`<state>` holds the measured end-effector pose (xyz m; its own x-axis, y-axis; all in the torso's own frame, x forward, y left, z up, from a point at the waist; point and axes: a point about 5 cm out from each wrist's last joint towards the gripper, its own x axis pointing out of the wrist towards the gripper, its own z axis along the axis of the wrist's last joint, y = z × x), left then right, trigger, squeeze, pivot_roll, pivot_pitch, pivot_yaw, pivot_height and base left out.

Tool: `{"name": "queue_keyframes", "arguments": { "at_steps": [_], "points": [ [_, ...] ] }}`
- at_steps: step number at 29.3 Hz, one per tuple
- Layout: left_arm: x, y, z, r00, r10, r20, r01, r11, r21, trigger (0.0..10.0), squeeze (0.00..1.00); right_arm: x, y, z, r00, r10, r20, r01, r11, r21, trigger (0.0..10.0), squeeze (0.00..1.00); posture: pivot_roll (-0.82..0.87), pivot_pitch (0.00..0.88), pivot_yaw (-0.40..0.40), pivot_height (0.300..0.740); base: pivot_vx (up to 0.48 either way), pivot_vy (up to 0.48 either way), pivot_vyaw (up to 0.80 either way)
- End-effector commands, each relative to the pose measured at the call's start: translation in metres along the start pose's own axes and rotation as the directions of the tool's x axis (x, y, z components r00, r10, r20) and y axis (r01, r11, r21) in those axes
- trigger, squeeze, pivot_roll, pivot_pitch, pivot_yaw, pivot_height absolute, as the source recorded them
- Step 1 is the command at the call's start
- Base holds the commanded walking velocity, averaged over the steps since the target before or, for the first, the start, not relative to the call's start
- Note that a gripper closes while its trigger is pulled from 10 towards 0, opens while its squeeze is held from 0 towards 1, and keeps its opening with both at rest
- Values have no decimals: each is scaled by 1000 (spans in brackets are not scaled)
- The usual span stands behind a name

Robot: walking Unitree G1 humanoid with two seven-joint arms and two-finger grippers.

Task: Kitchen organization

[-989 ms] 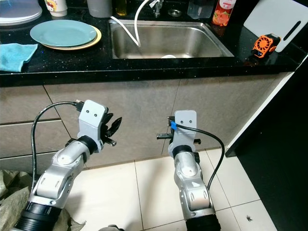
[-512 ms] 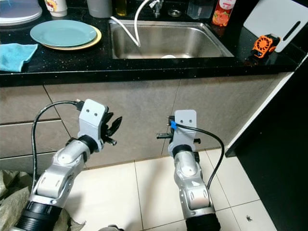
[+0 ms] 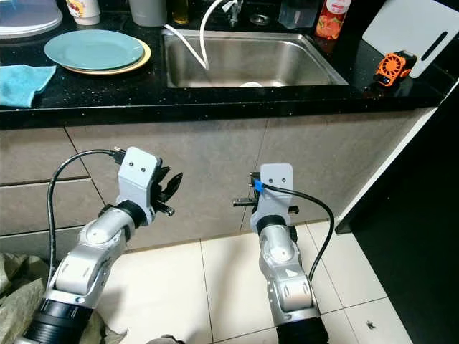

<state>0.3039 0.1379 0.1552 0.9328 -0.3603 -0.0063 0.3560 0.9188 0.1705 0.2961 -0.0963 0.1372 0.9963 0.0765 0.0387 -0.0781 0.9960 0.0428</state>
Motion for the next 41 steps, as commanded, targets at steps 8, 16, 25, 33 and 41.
{"name": "queue_keyframes", "arguments": {
  "at_steps": [8,16,25,33,41],
  "points": [
    [1,-5,-6,1000,-14,-27,14,1000,-16,10000,0,-1,1,-5,1000,-5,-24,6,1000,21,10000,0,210,85,-83,740,0,0,0],
    [2,-5,-6,1000,-14,-27,13,1000,-16,10000,0,0,1,-5,1000,-4,-24,5,1000,21,10000,0,210,85,-84,740,0,0,0],
    [2,-5,-6,1000,-14,-27,13,1000,-16,10000,0,0,2,-5,1000,-4,-25,5,1000,22,10000,0,209,84,-84,740,0,0,0],
    [2,-5,-6,1000,-14,-28,13,1000,-16,10000,0,0,2,-5,1000,-4,-26,5,1000,23,10000,0,210,85,-84,740,0,0,0],
    [2,-5,-6,1000,-14,-28,13,1000,-16,10000,0,0,2,-5,1000,-3,-25,3,1000,21,10000,0,210,85,-84,740,0,0,0]
  ]
}}
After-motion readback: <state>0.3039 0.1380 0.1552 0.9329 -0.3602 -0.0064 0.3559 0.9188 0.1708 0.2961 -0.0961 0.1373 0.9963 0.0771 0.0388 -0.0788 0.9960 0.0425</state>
